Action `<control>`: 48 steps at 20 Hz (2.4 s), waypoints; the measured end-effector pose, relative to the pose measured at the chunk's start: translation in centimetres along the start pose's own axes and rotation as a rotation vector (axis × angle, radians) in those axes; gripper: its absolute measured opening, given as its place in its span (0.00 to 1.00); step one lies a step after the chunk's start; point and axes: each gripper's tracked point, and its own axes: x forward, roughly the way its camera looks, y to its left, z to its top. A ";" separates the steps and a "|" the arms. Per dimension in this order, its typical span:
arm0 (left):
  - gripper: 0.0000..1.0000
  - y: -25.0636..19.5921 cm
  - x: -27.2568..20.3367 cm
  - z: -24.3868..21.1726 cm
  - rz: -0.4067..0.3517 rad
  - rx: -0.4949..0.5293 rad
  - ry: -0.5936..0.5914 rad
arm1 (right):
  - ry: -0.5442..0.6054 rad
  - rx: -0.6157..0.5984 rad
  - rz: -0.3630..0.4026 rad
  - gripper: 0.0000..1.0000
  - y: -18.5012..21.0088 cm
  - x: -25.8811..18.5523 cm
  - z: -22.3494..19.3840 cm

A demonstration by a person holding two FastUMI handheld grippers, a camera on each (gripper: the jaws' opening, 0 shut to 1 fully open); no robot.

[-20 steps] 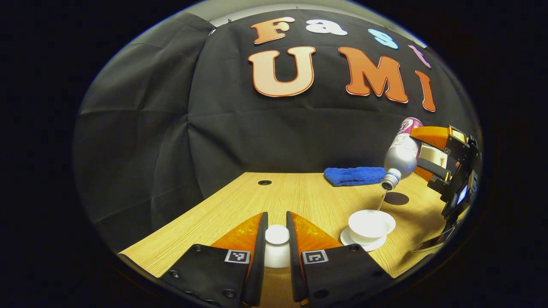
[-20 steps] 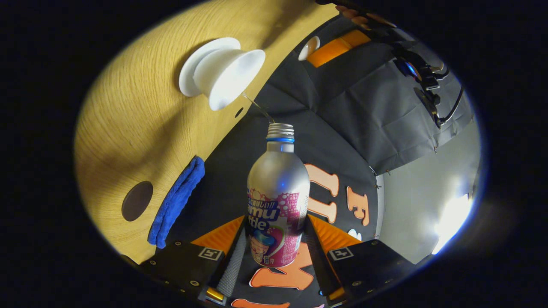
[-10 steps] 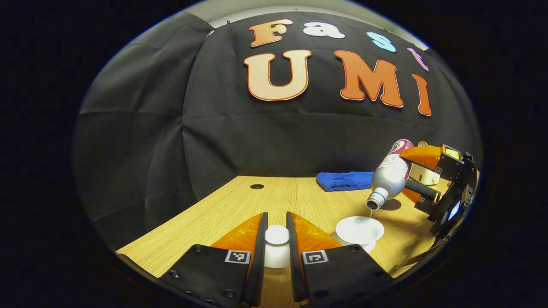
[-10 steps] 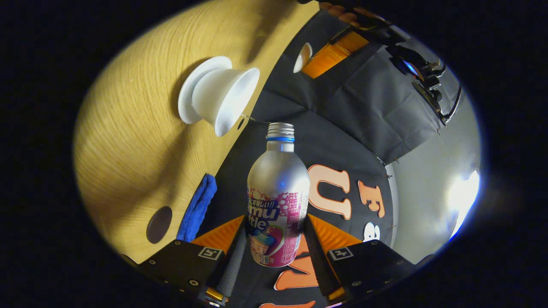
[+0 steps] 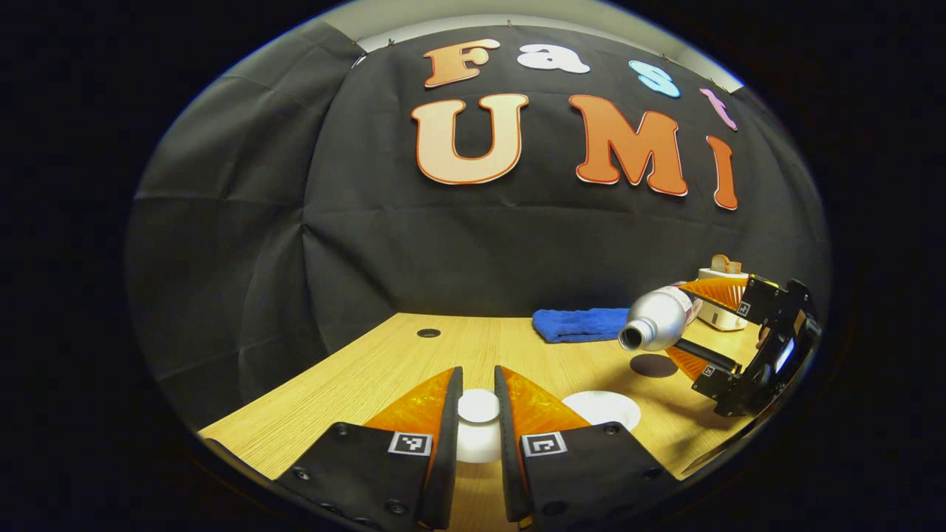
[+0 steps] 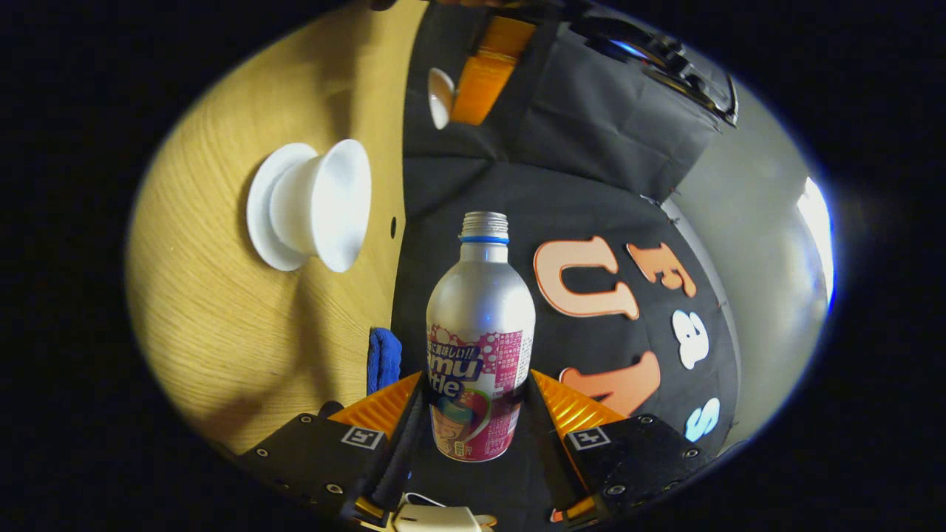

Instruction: Open the teacup lid with one hand, grasp the water bottle and pour water into the teacup with the other hand; after pouring, place the water bottle on the coaster and then close the teacup lid.

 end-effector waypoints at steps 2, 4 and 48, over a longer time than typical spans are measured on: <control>0.30 -0.8 0.3 0.5 -0.011 0.005 -0.008 | 0.039 0.114 -0.004 0.75 -0.6 0.5 -1.2; 0.30 -1.8 0.5 1.1 -0.024 0.005 -0.017 | 0.074 0.216 -0.037 0.75 -1.6 1.2 -2.5; 0.27 -10.8 4.0 -3.0 -0.138 -0.042 0.132 | 0.519 1.455 0.223 0.81 6.7 2.6 -7.7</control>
